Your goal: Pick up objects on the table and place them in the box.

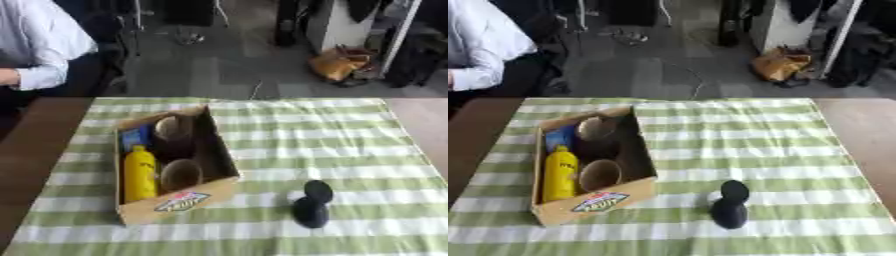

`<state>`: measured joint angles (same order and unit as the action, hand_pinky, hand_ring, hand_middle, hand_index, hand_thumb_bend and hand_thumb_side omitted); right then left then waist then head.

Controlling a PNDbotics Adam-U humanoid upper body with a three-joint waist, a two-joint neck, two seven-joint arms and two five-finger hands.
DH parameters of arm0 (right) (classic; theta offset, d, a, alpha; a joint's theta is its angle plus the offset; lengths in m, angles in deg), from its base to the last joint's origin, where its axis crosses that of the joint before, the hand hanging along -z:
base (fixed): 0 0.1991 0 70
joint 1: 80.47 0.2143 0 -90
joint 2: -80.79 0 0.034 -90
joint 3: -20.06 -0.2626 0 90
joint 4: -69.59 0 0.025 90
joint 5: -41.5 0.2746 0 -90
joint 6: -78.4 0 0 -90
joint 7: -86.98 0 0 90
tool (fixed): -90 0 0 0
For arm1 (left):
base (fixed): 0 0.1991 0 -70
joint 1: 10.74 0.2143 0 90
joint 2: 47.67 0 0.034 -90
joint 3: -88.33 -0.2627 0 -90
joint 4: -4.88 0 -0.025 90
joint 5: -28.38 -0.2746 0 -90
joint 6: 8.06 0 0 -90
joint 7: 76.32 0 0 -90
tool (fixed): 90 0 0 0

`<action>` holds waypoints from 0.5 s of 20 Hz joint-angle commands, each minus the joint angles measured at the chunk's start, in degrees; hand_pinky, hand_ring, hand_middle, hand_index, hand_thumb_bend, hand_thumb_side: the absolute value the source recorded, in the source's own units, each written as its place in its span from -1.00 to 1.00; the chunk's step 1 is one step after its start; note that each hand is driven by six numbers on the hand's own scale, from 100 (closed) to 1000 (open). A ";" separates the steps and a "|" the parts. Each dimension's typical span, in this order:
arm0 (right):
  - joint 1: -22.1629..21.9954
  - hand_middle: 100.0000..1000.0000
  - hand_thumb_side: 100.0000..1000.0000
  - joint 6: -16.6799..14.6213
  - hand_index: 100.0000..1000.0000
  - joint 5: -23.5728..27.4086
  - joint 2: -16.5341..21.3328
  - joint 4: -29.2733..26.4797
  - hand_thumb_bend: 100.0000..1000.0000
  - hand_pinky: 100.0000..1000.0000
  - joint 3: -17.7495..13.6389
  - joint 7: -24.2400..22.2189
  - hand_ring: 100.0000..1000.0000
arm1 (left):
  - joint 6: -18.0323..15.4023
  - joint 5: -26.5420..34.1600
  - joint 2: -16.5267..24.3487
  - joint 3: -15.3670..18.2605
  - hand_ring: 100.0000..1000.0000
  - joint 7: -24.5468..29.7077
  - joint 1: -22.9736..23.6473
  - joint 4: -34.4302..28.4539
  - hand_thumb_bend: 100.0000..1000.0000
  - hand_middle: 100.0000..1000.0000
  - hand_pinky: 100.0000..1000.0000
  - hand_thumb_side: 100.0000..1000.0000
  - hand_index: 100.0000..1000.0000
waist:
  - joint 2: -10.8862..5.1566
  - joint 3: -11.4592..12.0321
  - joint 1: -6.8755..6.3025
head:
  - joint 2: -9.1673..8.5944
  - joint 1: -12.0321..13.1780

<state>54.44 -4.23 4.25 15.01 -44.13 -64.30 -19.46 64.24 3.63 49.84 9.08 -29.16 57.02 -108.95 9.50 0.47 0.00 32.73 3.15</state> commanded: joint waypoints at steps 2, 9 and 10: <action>5.90 0.77 1.00 -0.52 0.80 -0.52 3.64 -0.27 -1.00 0.26 5.54 -12.10 0.70 | -0.10 0.42 2.02 -0.25 0.92 0.52 -0.51 -0.77 -1.00 0.98 0.75 1.00 1.00 | -1.31 0.16 0.36 | 0.76 -0.38; 15.18 0.74 1.00 -3.30 0.81 0.32 0.78 9.21 -1.00 0.21 13.61 -23.36 0.66 | -0.06 0.84 2.07 -0.61 0.92 1.04 -0.48 -0.77 -1.00 0.98 0.76 1.00 1.00 | -1.73 0.21 0.54 | 0.97 -0.62; 16.32 0.74 1.00 -3.76 0.82 0.11 -0.09 11.03 -1.00 0.15 14.80 -24.51 0.62 | -0.05 0.90 2.06 -0.67 0.92 1.11 -0.54 -0.77 -1.00 0.98 0.76 1.00 1.00 | -1.80 0.33 0.51 | 1.03 -0.74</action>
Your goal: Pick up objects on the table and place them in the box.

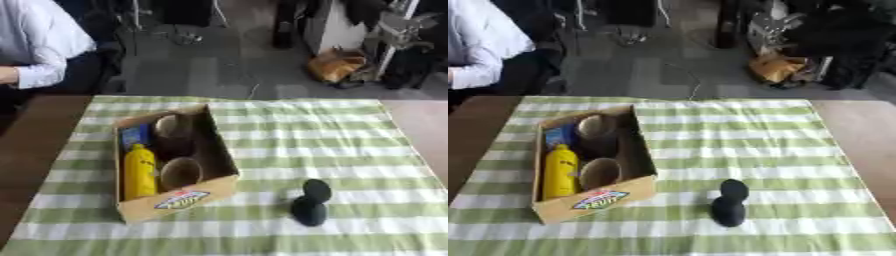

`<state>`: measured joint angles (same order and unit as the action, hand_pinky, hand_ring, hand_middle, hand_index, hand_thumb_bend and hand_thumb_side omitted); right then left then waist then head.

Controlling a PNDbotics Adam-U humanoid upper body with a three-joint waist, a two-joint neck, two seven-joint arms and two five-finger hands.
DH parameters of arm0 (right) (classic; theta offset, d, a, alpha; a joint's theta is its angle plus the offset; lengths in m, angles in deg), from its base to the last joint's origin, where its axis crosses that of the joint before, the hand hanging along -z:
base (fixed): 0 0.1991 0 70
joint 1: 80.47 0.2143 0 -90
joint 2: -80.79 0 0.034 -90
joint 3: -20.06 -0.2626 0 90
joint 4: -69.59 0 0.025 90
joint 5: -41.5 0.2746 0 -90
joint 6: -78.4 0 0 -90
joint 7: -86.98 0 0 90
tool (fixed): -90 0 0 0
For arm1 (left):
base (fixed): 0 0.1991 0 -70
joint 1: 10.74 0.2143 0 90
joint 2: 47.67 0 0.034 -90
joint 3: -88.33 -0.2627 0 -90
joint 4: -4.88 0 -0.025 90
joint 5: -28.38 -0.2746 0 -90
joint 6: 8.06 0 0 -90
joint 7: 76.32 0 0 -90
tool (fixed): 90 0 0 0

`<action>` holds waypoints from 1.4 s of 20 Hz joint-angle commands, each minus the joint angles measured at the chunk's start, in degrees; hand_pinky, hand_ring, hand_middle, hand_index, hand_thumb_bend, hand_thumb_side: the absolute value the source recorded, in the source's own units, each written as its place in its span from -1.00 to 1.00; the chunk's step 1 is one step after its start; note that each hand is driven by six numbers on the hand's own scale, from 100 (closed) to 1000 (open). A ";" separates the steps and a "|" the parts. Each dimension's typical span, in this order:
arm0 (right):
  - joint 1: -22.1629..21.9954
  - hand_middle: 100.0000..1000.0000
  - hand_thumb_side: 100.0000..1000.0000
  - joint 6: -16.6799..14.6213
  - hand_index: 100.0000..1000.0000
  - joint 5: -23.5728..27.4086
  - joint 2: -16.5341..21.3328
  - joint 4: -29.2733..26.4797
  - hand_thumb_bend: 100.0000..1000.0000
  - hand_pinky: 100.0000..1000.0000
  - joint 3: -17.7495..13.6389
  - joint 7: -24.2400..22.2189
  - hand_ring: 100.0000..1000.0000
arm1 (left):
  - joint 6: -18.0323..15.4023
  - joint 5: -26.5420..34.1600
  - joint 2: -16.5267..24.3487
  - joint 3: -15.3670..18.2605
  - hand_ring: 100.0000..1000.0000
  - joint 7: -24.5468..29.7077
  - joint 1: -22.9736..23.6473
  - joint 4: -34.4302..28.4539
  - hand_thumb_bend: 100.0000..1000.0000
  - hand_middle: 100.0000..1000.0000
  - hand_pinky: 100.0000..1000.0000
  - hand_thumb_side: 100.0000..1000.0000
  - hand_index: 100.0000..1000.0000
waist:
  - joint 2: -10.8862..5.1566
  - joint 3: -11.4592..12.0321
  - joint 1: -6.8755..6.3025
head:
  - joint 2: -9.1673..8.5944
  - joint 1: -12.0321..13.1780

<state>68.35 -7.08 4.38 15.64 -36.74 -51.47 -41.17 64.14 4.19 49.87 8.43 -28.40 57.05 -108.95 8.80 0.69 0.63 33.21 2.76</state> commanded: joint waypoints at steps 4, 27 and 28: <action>6.67 0.73 1.00 -2.62 0.83 -0.92 -4.79 11.74 -0.98 0.08 6.14 -6.62 0.57 | 0.09 0.62 1.92 -0.20 0.93 0.63 -0.69 -0.77 -1.00 0.98 0.76 1.00 1.00 | -1.32 0.49 -0.32 | 0.66 -0.64; 10.20 0.82 1.00 3.06 0.90 -16.70 -27.14 42.44 -0.85 0.04 12.44 -0.51 0.71 | 0.19 1.73 0.82 -0.85 0.93 1.66 -1.67 -0.77 -1.00 0.98 0.76 1.00 1.00 | -1.73 1.66 -1.38 | -0.25 -2.83; 9.99 0.81 1.00 2.95 0.89 -16.68 -27.27 42.64 -0.83 0.04 12.58 -0.56 0.71 | 0.21 1.74 0.80 -0.86 0.93 1.67 -1.63 -0.77 -1.00 0.98 0.76 1.00 1.00 | -1.72 1.65 -1.40 | -0.31 -2.83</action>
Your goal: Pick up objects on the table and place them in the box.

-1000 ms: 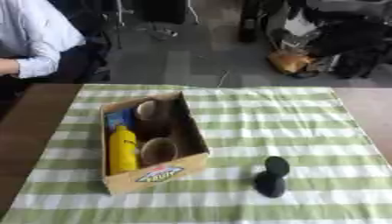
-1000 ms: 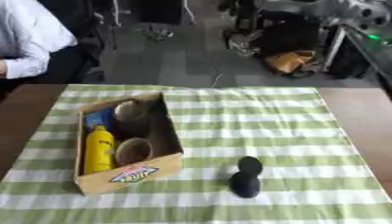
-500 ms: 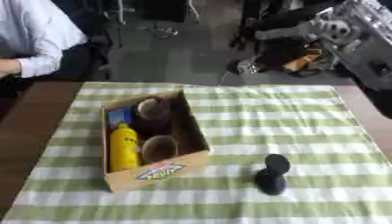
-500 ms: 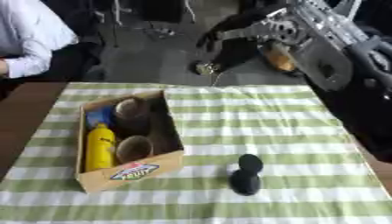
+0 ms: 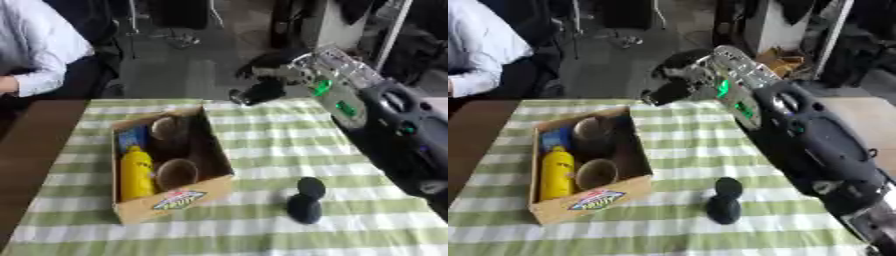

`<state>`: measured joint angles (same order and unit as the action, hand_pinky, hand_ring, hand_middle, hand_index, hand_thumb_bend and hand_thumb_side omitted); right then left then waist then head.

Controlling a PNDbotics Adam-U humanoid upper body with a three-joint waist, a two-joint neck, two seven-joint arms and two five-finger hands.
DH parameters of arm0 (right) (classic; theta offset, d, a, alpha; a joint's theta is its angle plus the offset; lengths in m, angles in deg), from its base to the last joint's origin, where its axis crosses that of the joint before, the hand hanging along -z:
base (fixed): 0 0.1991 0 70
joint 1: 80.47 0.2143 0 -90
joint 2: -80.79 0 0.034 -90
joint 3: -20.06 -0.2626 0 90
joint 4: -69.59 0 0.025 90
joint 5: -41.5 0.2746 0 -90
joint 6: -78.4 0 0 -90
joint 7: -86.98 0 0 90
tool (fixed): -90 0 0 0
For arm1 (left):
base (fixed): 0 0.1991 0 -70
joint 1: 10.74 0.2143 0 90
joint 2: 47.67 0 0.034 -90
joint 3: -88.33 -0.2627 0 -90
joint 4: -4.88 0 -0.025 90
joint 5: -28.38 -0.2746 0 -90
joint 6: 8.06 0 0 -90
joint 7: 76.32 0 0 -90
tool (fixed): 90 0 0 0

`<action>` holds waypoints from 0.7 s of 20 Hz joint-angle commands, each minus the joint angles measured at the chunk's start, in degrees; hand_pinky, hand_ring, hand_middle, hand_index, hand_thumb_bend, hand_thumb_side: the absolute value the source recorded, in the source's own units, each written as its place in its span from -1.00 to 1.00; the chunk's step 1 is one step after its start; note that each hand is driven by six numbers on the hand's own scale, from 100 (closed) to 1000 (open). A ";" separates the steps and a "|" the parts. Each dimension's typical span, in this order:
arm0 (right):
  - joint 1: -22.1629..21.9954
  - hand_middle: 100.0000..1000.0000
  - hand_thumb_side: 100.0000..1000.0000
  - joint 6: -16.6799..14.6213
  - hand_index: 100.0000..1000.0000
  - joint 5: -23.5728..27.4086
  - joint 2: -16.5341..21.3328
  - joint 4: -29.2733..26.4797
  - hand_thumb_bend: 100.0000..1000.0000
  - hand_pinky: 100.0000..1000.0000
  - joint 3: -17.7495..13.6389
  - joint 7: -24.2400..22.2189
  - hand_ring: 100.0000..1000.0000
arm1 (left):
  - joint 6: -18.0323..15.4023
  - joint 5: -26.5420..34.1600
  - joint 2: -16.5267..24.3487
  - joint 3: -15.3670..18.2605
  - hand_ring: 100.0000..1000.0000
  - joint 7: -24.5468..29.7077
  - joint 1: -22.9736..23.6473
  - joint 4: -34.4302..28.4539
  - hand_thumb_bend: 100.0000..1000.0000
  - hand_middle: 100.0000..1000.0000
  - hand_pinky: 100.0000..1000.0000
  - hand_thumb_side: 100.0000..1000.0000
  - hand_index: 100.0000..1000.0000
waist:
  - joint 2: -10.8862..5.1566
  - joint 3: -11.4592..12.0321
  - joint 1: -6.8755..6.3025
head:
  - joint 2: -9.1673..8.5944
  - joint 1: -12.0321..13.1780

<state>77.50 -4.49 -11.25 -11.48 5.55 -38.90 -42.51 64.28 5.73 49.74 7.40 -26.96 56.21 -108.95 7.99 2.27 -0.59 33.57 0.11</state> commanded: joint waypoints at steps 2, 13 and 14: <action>0.30 0.82 1.00 -0.47 0.89 -0.37 0.19 0.36 -0.76 0.08 0.43 -0.38 0.72 | 0.14 0.19 0.96 0.18 0.93 0.26 -0.62 -0.77 -1.00 0.98 0.76 1.00 1.00 | -0.85 -0.06 -0.20 | -0.58 -0.03; -4.40 0.83 1.00 2.80 0.87 7.34 12.11 -22.37 -0.86 0.17 2.04 -7.67 0.72 | 0.41 -0.02 1.25 0.30 0.92 0.12 -0.08 -0.77 -1.00 0.97 0.75 1.00 1.00 | -0.64 -1.13 0.45 | -0.16 1.23; -5.20 0.83 1.00 3.59 0.87 7.87 13.34 -24.30 -0.86 0.17 2.00 -7.88 0.72 | 0.42 -0.04 1.26 0.31 0.92 0.09 -0.06 -0.77 -1.00 0.97 0.75 1.00 1.00 | -0.61 -1.15 0.48 | -0.21 1.27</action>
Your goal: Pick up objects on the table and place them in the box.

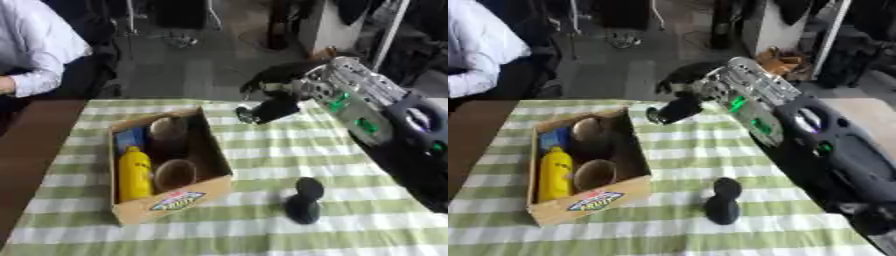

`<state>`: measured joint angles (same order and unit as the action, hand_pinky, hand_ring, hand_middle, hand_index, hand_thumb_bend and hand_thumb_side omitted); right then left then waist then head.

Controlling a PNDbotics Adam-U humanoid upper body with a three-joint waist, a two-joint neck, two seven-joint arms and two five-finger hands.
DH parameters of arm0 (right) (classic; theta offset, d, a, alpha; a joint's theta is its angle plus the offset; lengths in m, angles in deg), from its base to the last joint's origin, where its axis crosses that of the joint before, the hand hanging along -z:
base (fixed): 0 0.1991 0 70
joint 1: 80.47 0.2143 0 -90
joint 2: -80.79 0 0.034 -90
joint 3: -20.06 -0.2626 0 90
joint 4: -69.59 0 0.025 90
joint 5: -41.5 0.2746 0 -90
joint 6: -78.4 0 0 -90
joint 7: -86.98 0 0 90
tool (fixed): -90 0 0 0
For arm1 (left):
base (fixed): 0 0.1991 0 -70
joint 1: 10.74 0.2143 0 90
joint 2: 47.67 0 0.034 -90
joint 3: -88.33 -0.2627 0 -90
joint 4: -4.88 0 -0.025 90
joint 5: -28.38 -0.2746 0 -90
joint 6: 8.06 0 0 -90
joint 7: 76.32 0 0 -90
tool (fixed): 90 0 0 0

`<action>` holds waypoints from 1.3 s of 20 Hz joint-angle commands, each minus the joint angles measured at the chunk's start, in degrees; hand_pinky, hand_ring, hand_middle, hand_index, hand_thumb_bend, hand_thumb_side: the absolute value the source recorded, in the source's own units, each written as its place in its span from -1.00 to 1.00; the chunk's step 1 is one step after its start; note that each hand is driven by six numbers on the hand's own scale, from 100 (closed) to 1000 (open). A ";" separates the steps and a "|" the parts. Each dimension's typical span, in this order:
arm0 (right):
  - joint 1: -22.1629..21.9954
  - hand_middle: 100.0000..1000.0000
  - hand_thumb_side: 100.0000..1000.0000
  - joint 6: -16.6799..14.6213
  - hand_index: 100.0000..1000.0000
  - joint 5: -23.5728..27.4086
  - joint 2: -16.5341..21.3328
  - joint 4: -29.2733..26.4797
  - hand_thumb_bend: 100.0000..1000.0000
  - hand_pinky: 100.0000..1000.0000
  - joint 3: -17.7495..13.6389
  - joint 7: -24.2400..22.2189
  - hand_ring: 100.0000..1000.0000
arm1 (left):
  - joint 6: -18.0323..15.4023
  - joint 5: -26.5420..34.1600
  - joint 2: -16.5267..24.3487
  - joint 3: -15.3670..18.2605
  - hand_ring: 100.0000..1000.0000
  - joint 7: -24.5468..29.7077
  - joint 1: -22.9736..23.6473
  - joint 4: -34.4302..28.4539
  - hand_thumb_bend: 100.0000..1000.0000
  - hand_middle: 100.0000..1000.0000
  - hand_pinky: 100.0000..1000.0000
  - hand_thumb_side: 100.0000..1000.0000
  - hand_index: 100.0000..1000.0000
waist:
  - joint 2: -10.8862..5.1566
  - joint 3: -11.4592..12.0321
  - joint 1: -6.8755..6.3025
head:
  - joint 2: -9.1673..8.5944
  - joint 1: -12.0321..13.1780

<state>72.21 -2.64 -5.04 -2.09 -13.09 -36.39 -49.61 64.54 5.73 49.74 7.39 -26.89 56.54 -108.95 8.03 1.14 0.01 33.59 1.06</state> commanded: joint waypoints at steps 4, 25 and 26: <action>-3.11 0.82 1.00 4.60 0.86 3.84 7.84 -11.09 -0.84 0.13 -1.25 -0.58 0.70 | 0.30 -0.05 1.28 0.41 0.92 -0.11 -0.29 -0.77 -1.00 0.97 0.75 1.00 1.00 | -0.48 -0.10 -0.11 | -0.21 0.47; -12.60 0.88 0.21 8.24 0.86 14.25 15.13 -19.80 -0.20 -0.04 -0.99 -5.26 0.64 | 0.69 -0.12 1.15 0.50 0.93 -0.24 -0.70 -0.77 -1.00 0.96 0.76 1.00 1.00 | 0.01 -0.12 -0.10 | 0.24 0.69; -12.43 0.88 0.21 8.19 0.86 14.82 15.00 -18.95 -0.20 -0.04 -0.41 -5.32 0.64 | 0.70 -0.09 1.13 0.50 0.93 -0.23 -0.76 -0.77 -1.00 0.96 0.76 1.00 1.00 | 0.01 -0.04 -0.11 | 0.20 0.63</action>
<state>58.53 4.79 8.72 11.87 -32.71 -36.70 -53.74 65.09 5.68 49.74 7.43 -27.19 56.65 -108.95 8.75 1.07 0.06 33.65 1.84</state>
